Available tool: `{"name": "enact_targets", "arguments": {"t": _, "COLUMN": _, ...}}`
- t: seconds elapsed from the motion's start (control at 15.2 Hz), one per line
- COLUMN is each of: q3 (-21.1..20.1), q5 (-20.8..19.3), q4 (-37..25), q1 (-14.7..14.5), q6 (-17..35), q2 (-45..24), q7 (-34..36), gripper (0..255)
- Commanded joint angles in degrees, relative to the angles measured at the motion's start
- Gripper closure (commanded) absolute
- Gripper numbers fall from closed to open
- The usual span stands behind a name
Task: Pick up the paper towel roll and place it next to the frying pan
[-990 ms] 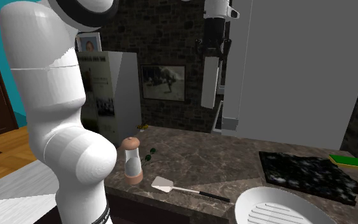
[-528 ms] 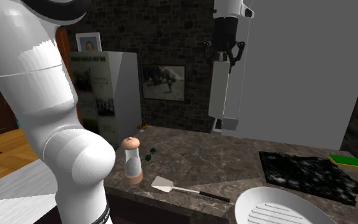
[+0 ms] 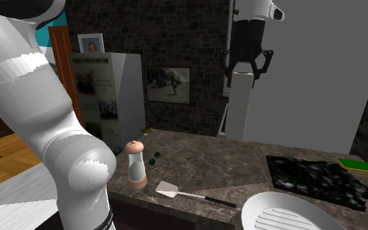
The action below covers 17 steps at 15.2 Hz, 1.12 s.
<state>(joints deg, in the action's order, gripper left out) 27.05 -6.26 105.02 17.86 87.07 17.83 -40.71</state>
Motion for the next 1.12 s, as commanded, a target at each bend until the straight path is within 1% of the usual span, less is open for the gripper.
{"name": "enact_targets", "arguments": {"t": 0.0, "q3": 1.5, "q5": -0.9, "q4": 1.3, "q1": 1.0, "q6": 0.5, "q2": 1.0, "q7": -2.3, "gripper": 255}}
{"name": "enact_targets", "arguments": {"t": 0.53, "q3": 8.9, "q5": -4.3, "q4": 4.0, "q1": 4.8, "q6": 2.8, "q2": 2.7, "q7": -12.6, "gripper": 255}}
{"name": "enact_targets", "arguments": {"t": 0.79, "q3": 13.3, "q5": -5.3, "q4": 3.9, "q1": 6.3, "q6": 4.1, "q2": 1.8, "q7": -18.3, "gripper": 255}}
{"name": "enact_targets", "arguments": {"t": 1.06, "q3": 18.4, "q5": -5.4, "q4": 2.7, "q1": 7.5, "q6": 5.5, "q2": -0.3, "q7": -24.5, "gripper": 255}}
